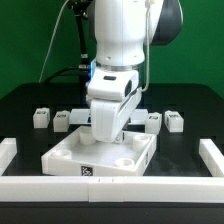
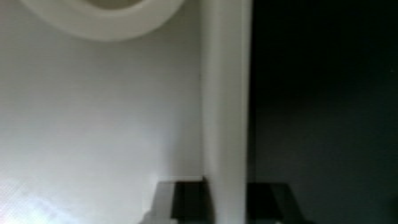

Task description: Assemble one leg

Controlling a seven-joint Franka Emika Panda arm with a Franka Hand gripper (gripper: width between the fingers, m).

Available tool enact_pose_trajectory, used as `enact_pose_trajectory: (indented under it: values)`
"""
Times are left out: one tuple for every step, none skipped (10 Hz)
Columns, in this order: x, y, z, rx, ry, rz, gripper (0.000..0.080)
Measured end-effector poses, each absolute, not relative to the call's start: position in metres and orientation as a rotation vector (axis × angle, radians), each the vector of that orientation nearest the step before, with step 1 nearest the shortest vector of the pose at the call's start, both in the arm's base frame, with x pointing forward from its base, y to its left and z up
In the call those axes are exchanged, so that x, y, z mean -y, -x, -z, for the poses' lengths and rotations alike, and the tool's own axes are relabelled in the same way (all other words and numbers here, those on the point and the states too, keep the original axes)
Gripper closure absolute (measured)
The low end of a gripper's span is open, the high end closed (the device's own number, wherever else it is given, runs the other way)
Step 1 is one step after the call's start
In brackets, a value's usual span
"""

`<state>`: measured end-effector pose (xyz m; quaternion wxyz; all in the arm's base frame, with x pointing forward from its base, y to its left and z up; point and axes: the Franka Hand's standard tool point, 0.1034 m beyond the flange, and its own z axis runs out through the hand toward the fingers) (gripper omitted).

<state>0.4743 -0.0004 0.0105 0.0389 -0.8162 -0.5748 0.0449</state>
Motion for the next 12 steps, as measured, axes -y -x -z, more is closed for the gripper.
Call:
enact_pose_trajectory:
  values:
    - [0.0, -0.475, -0.011, 1.763, 2.505, -0.133, 0.0732]
    - [0.0, -0.475, -0.011, 1.764, 2.505, -0.132, 0.0732]
    - [0.0, -0.475, -0.011, 1.764, 2.505, -0.131, 0.0732]
    - [0.0, -0.476, -0.011, 1.764, 2.506, -0.131, 0.0733]
    - [0.0, -0.476, -0.011, 1.764, 2.506, -0.13, 0.0733]
    - [0.0, -0.476, -0.011, 1.794, 2.487, -0.128, 0.0733]
    - [-0.001, -0.478, -0.012, 1.864, 2.441, -0.116, 0.0733]
    - [-0.004, -0.48, -0.012, 1.927, 2.395, -0.12, 0.0733]
    - [-0.007, -0.485, -0.012, 2.023, 2.322, -0.126, 0.0733]
    - [-0.009, -0.492, -0.012, 2.103, 2.264, -0.119, 0.0733]
    - [-0.008, -0.492, -0.012, 2.1, 2.269, -0.115, 0.0733]
    - [-0.008, -0.492, -0.012, 2.099, 2.269, -0.116, 0.0733]
